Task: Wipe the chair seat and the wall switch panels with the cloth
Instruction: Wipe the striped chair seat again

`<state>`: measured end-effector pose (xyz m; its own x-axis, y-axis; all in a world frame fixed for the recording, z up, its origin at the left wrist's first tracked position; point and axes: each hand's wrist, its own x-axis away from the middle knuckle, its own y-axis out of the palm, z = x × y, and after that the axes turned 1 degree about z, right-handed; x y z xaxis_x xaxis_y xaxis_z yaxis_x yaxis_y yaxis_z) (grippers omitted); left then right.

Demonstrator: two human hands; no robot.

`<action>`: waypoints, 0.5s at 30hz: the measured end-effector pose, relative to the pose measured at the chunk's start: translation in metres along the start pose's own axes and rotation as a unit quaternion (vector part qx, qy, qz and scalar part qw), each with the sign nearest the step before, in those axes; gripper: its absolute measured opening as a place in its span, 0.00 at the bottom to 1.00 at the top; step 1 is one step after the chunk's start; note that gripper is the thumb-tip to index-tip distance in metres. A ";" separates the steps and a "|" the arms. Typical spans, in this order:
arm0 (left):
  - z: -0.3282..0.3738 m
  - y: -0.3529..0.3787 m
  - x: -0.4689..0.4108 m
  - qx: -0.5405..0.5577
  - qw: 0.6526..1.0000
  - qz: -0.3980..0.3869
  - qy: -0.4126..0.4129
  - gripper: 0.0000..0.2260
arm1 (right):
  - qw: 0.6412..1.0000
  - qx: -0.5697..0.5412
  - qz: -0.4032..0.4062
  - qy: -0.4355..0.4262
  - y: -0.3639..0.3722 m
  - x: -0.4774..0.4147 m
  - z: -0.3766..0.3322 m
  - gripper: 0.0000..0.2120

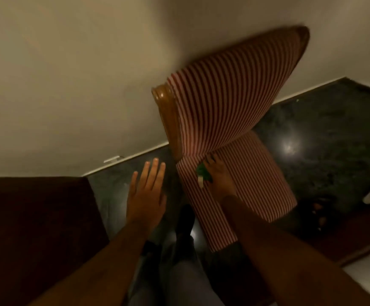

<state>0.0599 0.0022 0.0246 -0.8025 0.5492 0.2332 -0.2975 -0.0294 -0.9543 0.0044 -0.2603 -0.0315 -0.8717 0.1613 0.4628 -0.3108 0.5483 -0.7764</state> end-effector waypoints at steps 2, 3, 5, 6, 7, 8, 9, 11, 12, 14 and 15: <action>0.001 0.014 -0.010 -0.005 1.000 -0.022 -0.005 0.40 | 1.000 0.019 -0.012 0.004 0.009 -0.018 0.011 0.31; 0.002 0.020 -0.016 -0.008 0.999 -0.032 -0.005 0.41 | 1.000 0.018 -0.015 0.008 0.012 -0.026 0.014 0.31; 0.005 0.035 -0.023 -0.015 0.998 -0.055 -0.010 0.41 | 0.999 0.017 -0.024 0.017 0.025 -0.036 0.019 0.31; 0.006 0.038 -0.026 -0.017 0.998 -0.062 -0.013 0.40 | 0.999 0.018 -0.021 0.017 0.028 -0.040 0.020 0.31; 0.006 0.042 -0.029 -0.022 0.997 -0.070 -0.017 0.40 | 1.000 0.018 -0.017 0.016 0.033 -0.044 0.022 0.32; 0.007 0.044 -0.033 -0.026 0.997 -0.076 -0.022 0.39 | 1.000 0.018 -0.011 0.018 0.036 -0.046 0.023 0.33; 0.007 0.047 -0.036 -0.031 0.996 -0.077 -0.023 0.39 | 1.000 0.015 -0.009 0.023 0.040 -0.048 0.025 0.33; 0.009 0.051 -0.037 -0.037 0.996 -0.079 -0.025 0.38 | 0.999 0.011 -0.017 0.034 0.046 -0.046 0.026 0.35; 0.010 0.052 -0.036 -0.035 0.996 -0.081 -0.024 0.38 | 0.999 0.019 -0.027 0.037 0.047 -0.045 0.027 0.36; 0.010 0.054 -0.033 -0.022 0.996 -0.086 -0.025 0.38 | 0.996 0.059 -0.050 0.038 0.050 -0.041 0.026 0.39; 0.010 0.054 -0.032 -0.027 0.996 -0.085 -0.023 0.38 | 0.994 0.081 -0.061 0.037 0.050 -0.041 0.025 0.42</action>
<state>0.0646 -0.0250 -0.0325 -0.7657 0.5040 0.3996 -0.4041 0.1065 -0.9085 0.0155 -0.2600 -0.1004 -0.7955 0.1641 0.5833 -0.4746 0.4298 -0.7681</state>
